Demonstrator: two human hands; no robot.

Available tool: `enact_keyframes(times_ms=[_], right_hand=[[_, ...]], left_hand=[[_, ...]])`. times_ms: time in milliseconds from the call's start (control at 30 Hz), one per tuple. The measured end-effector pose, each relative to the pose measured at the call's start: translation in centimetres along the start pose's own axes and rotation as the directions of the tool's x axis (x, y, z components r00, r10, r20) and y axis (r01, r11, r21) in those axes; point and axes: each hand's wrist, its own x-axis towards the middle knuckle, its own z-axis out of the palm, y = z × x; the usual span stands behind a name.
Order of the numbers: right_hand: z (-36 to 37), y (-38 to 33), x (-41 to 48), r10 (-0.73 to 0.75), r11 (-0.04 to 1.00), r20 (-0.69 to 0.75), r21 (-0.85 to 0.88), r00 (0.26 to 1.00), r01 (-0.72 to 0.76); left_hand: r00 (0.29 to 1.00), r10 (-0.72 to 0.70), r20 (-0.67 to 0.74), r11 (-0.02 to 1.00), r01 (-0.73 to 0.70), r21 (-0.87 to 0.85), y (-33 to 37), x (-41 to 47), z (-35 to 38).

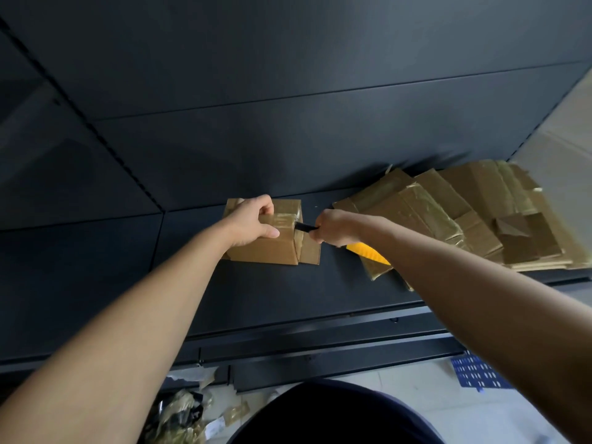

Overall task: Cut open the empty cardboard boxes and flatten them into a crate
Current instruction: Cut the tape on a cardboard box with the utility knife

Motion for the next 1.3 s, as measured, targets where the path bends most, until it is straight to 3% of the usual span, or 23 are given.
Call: enact_keyframes(times_ms=[133,267,400,667,767,900,1000,1100,1200,1300], right_hand=[[1.0,-0.2,0.4,0.087,0.993,-0.051,0.09,0.995,-0.082],[1.6,-0.9,0.4,0.086,0.951,0.064,0.293,0.994,-0.101],[-0.2,0.4,-0.1,0.085,0.943,0.048,0.317,0.995,-0.096],[0.6,0.8,0.3,0.155,0.912,-0.044,0.389,0.987,-0.126],[-1.2,3.4,-0.3,0.208,0.93,-0.159,0.337,0.965,-0.144],[-2.3,2.6,-0.2,0.237,0.951,-0.162,0.24,0.958,-0.195],[-2.2,0.5,0.5,0.209,0.897,-0.195,0.429,0.958,-0.108],[-1.9,-0.2,0.8,0.158,0.724,-0.161,0.69,0.974,-0.004],[-1.3,-0.8,0.9,0.111,0.756,-0.129,0.655,0.985,0.001],[-0.7,-0.8,1.4,0.156,0.766,-0.08,0.639,0.984,-0.07]], left_hand=[[0.997,0.009,-0.076,1.0,-0.009,-0.004,-0.4,-0.5,0.7],[0.99,0.088,-0.11,0.996,-0.089,-0.005,-0.5,-0.8,1.2],[0.996,0.025,-0.086,0.997,-0.031,-0.071,-1.0,-1.0,0.4],[0.997,0.069,0.017,0.997,-0.07,0.045,0.1,-1.5,0.0],[0.996,0.045,0.075,0.992,-0.054,0.111,-1.1,-2.0,-1.4],[0.987,0.136,0.083,0.971,-0.15,0.188,0.6,-1.4,-1.7],[0.973,0.202,0.112,0.945,-0.224,0.24,1.9,-1.1,-1.0],[0.957,0.258,0.134,0.902,-0.289,0.322,1.6,-1.3,-0.5],[0.953,0.302,0.013,0.89,-0.287,0.354,1.4,-2.1,-0.2],[0.945,0.309,-0.104,0.853,-0.227,0.47,1.0,-2.8,0.3]])
